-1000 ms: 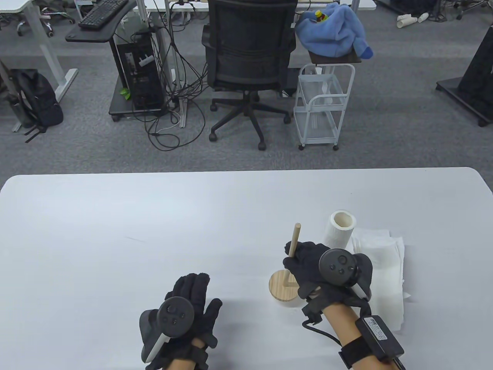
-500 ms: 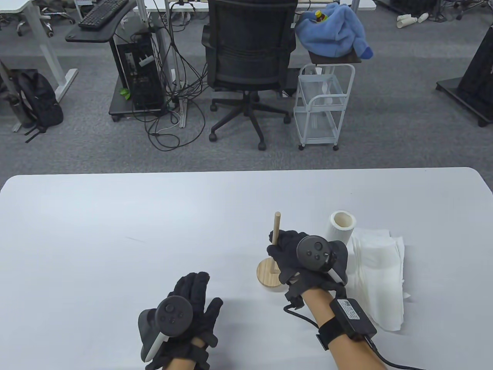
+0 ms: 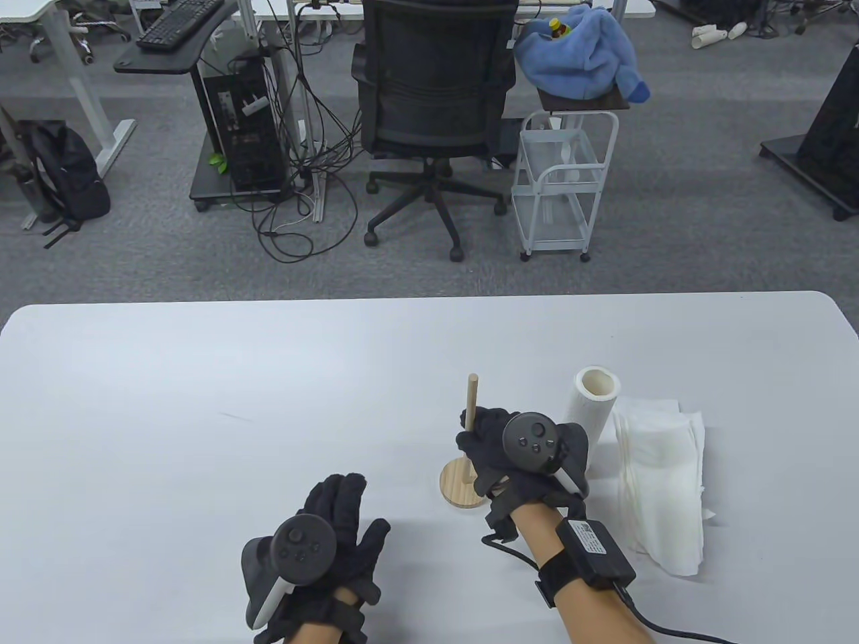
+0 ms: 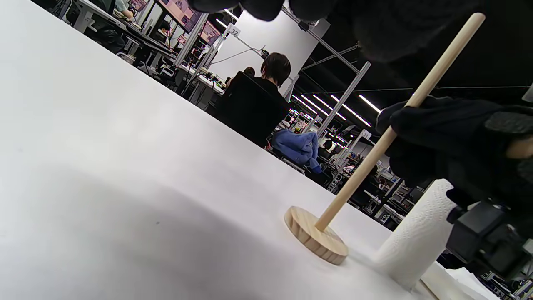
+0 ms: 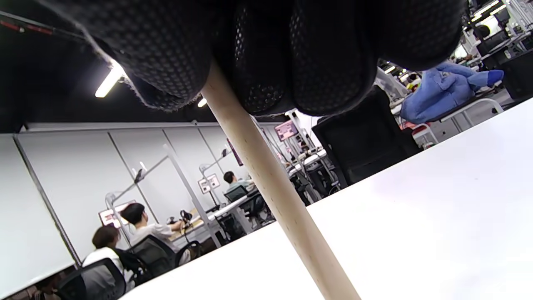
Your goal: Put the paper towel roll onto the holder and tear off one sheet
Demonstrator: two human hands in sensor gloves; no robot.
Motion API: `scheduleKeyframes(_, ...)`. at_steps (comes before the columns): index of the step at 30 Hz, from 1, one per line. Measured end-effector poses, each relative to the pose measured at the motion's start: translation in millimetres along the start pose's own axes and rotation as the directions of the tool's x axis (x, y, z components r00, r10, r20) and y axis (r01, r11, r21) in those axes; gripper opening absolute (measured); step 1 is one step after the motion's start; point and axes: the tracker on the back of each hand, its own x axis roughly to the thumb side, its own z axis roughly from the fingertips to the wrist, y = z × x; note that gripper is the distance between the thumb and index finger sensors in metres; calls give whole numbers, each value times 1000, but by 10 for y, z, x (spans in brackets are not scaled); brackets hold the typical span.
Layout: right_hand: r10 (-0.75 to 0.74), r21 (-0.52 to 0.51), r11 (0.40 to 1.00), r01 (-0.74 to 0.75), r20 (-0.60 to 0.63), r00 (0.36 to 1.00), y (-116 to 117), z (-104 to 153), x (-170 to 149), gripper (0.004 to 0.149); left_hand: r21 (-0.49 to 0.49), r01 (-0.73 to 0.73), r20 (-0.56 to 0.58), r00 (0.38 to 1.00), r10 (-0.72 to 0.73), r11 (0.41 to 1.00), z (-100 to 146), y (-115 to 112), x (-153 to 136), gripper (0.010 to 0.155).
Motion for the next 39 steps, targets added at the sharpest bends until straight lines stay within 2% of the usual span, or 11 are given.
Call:
scheduleKeyframes(5, 30, 28, 999, -30, -19, 999, -19, 45, -6, 55, 6, 2, 0, 1000, -2, 1000, 3, 7, -8, 73)
scheduleKeyframes(10, 107, 74, 992, -105, -30, 994, -230, 206, -43, 67, 13, -11, 1, 1000, 11, 1000, 26, 18, -22, 73)
scheduleKeyframes(14, 196, 30, 980, -196, 22, 980, -555, 371, -44, 61, 16, -17, -2, 1000, 17, 1000, 22, 24, -29, 73)
scheduleKeyframes(18, 254, -87, 965, -246, 101, 962, -994, 522, -33, 57, 12, -21, -6, 1000, 21, 1000, 30, 24, -32, 72)
scheduleKeyframes(22, 296, -184, 941, -284, 40, 954, -1452, 551, -168, 60, 1, -27, -18, 999, 27, 1000, 28, 22, -48, 72)
scheduleKeyframes(25, 296, -165, 940, -299, -43, 954, -1622, 506, -351, 65, 1, -19, -21, 1000, 19, 1000, 29, 27, -49, 73)
scheduleKeyframes(28, 340, -149, 925, -351, -95, 936, -1683, 452, -504, 68, 1, -22, -21, 1000, 22, 1000, 26, 28, -52, 73)
scheduleKeyframes(32, 336, -83, 933, -351, -152, 929, -1642, 365, -707, 70, -6, -28, -27, 999, 28, 1000, 14, 25, -59, 73)
scheduleKeyframes(39, 272, -93, 955, -282, -108, 956, -1498, 313, -822, 63, -11, -40, -29, 999, 40, 999, 10, 25, -58, 73)
